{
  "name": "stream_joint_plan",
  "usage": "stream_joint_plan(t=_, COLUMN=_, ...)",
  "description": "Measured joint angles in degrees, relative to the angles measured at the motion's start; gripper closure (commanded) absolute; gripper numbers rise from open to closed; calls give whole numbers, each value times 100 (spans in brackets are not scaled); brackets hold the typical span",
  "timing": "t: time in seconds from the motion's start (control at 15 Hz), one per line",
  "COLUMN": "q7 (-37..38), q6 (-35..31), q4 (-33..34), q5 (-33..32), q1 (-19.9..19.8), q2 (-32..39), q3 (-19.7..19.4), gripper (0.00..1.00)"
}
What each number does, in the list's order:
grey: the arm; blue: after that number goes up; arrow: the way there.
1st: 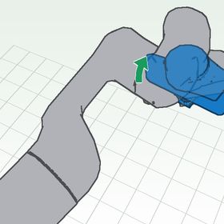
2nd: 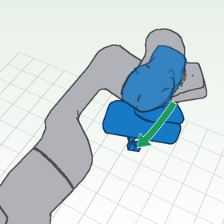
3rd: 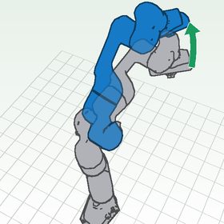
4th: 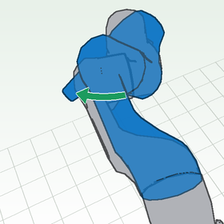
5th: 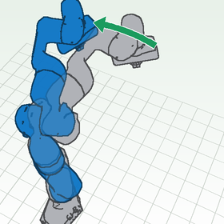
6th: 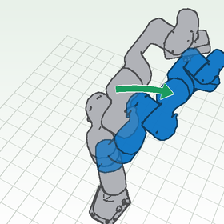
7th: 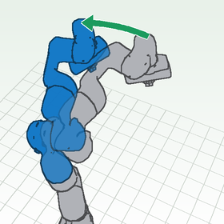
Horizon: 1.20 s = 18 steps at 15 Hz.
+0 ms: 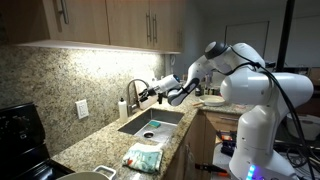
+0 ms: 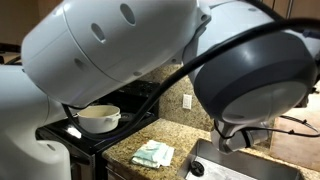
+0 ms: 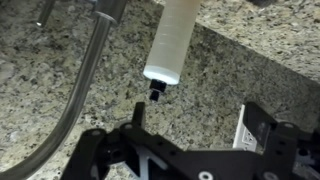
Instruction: Turn the tap nozzle to the left
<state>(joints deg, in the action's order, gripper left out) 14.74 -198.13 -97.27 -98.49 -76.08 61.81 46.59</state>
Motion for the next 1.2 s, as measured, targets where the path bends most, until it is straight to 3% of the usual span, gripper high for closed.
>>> stream_joint_plan(t=0.4, q7=41, q6=0, q4=-49, q5=-79, q1=-204, q2=-226, q3=48, gripper=0)
stream_joint_plan(t=0.93, q7=48, q6=38, q4=24, q5=72, q1=-854, q2=-884, q3=94, gripper=0)
stream_joint_plan(t=1.2, q7=-182, q6=45, q4=336, q5=1016, q1=-773, q2=-992, q3=-222, gripper=0)
